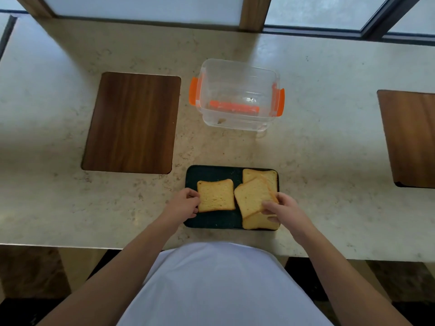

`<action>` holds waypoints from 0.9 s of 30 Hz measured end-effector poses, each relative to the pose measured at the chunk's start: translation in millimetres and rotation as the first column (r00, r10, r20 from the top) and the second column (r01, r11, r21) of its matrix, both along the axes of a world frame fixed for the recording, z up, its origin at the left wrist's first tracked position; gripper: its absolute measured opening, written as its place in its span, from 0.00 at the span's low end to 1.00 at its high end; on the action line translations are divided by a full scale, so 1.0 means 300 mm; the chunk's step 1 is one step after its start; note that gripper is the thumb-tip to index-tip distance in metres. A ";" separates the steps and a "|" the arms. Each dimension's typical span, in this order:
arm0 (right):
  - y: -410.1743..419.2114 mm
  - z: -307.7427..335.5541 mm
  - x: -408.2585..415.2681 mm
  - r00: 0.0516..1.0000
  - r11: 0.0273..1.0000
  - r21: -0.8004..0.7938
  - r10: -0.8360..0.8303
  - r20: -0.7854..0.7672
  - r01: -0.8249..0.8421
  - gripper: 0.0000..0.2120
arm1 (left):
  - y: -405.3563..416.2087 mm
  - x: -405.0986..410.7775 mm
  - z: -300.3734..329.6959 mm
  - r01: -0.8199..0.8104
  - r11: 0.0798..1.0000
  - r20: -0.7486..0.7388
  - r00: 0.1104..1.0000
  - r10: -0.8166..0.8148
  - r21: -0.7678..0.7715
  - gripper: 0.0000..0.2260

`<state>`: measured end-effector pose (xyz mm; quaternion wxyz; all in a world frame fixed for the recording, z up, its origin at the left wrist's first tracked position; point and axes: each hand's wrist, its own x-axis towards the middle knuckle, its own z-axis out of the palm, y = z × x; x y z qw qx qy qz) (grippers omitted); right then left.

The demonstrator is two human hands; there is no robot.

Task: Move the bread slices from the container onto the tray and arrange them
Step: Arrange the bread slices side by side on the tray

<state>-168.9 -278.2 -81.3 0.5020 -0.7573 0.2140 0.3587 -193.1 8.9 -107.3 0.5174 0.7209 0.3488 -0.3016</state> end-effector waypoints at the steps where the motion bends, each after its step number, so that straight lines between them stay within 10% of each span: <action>1: -0.007 -0.004 0.000 0.999 0.995 -0.093 0.032 0.020 -0.030 0.10 | -0.002 0.001 -0.001 0.011 1.000 0.003 1.000 -0.011 0.008 0.06; 7: 0.027 0.004 0.012 0.916 0.792 -0.590 0.340 0.212 -0.158 0.22 | -0.014 -0.002 0.004 0.073 0.996 0.033 0.997 -0.075 0.055 0.08; 17: 0.321 0.014 -0.001 0.879 0.853 -0.374 0.448 0.165 -0.364 0.09 | -0.048 -0.016 0.018 0.067 0.985 0.074 0.994 -0.080 0.159 0.20; 27: 0.400 0.007 0.011 0.877 0.843 -0.365 0.465 0.124 -0.395 0.29 | -0.038 0.001 0.021 0.118 0.983 0.041 0.991 -0.125 0.137 0.18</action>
